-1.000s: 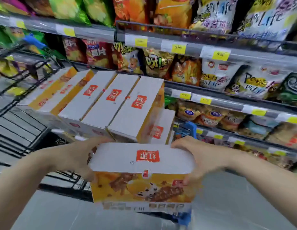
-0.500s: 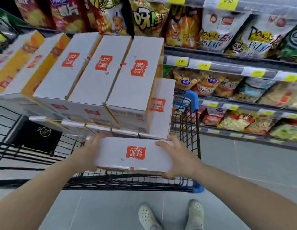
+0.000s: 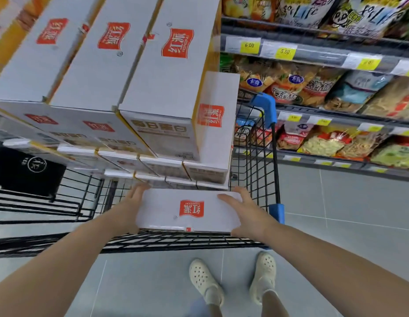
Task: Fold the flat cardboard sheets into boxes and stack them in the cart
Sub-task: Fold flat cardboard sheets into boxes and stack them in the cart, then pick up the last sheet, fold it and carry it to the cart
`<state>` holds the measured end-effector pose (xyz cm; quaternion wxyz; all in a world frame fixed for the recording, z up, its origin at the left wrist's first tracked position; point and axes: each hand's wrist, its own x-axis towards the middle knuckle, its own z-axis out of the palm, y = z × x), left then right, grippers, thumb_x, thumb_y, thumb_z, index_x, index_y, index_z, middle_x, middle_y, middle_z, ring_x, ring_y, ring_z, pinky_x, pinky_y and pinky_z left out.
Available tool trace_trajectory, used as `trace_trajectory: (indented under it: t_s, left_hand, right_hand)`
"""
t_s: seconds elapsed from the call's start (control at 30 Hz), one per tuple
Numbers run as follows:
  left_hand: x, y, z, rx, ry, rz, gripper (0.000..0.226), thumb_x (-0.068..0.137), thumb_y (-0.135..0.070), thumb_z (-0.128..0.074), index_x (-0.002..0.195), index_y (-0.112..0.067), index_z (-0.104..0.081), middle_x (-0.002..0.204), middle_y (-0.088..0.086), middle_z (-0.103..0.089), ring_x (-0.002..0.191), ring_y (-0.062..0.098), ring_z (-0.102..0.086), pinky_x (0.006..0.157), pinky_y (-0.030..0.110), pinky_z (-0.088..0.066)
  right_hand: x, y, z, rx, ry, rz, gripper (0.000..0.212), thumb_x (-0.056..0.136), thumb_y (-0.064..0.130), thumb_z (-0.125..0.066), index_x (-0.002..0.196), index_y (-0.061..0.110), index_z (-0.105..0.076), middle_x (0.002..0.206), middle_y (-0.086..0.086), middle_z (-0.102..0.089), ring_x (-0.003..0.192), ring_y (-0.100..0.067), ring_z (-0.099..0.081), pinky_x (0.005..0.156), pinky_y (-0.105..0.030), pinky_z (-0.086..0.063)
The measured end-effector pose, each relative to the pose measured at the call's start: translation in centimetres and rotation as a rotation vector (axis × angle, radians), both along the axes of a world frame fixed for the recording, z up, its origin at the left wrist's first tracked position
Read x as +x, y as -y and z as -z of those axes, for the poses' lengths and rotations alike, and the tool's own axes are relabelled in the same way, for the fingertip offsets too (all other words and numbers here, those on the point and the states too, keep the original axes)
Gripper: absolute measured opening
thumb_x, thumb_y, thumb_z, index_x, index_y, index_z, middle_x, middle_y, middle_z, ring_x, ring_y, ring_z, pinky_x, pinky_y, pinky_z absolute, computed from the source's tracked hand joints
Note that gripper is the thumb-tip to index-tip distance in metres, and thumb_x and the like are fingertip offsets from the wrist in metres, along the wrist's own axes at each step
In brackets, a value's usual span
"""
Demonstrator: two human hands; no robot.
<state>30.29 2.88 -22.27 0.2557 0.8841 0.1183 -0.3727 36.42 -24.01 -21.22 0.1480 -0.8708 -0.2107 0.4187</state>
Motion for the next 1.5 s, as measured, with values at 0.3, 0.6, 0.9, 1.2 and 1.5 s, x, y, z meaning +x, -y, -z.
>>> trace_trajectory:
  t_s: [0.3, 0.6, 0.9, 1.2, 1.5]
  left_hand:
    - [2.1, 4.7, -4.2, -0.087, 0.131, -0.039, 0.041, 0.088, -0.007, -0.053, 0.127, -0.015, -0.044, 0.133, 0.002, -0.047, 0.104, 0.016, -0.057, 0.082, 0.021, -0.044]
    - [5.7, 12.5, -13.8, -0.115, 0.418, 0.158, 0.018, 0.085, -0.02, -0.059, 0.101, -0.025, -0.055, 0.087, -0.013, -0.055, 0.083, 0.008, -0.057, 0.073, 0.021, -0.045]
    - [10.0, 23.2, -23.4, -0.022, 0.652, 0.52, 0.043, 0.081, -0.033, -0.063, 0.121, -0.026, -0.05, 0.118, -0.008, -0.057, 0.108, 0.011, -0.054, 0.093, 0.031, -0.045]
    - [13.9, 41.5, -27.8, 0.053, 0.76, 0.829, 0.021, 0.082, -0.038, -0.059, 0.096, -0.033, -0.045, 0.11, -0.009, -0.051, 0.106, 0.013, -0.048, 0.088, 0.032, -0.043]
    - [17.5, 65.7, -29.4, -0.021, 0.793, 0.97, 0.051, 0.083, -0.042, -0.056, 0.13, -0.026, -0.042, 0.133, -0.009, -0.046, 0.121, 0.011, -0.045, 0.1, 0.03, -0.039]
  right_hand:
    - [1.7, 1.0, -2.4, 0.057, 0.046, 0.025, 0.052, 0.091, 0.016, -0.051, 0.139, 0.017, -0.034, 0.146, -0.002, -0.032, 0.132, -0.015, -0.035, 0.099, -0.014, -0.023]
    - [2.7, 6.5, -12.4, 0.271, 0.212, 0.214, 0.041, 0.089, 0.021, -0.055, 0.129, 0.017, -0.049, 0.127, 0.0, -0.056, 0.116, -0.012, -0.05, 0.08, -0.008, -0.032]
    - [1.7, 19.6, -22.4, 0.2, 0.578, 0.306, 0.045, 0.086, 0.033, -0.057, 0.13, 0.027, -0.048, 0.132, 0.005, -0.052, 0.123, -0.012, -0.046, 0.103, -0.027, -0.036]
    - [0.4, 38.5, -25.4, -0.009, 0.714, 0.408, 0.05, 0.088, 0.039, -0.053, 0.136, 0.03, -0.039, 0.138, 0.007, -0.046, 0.126, -0.011, -0.042, 0.104, -0.033, -0.038]
    - [0.0, 62.3, -27.4, -0.084, 0.701, 0.621, 0.053, 0.086, 0.038, -0.057, 0.135, 0.03, -0.04, 0.138, 0.007, -0.046, 0.126, -0.012, -0.043, 0.104, -0.029, -0.036]
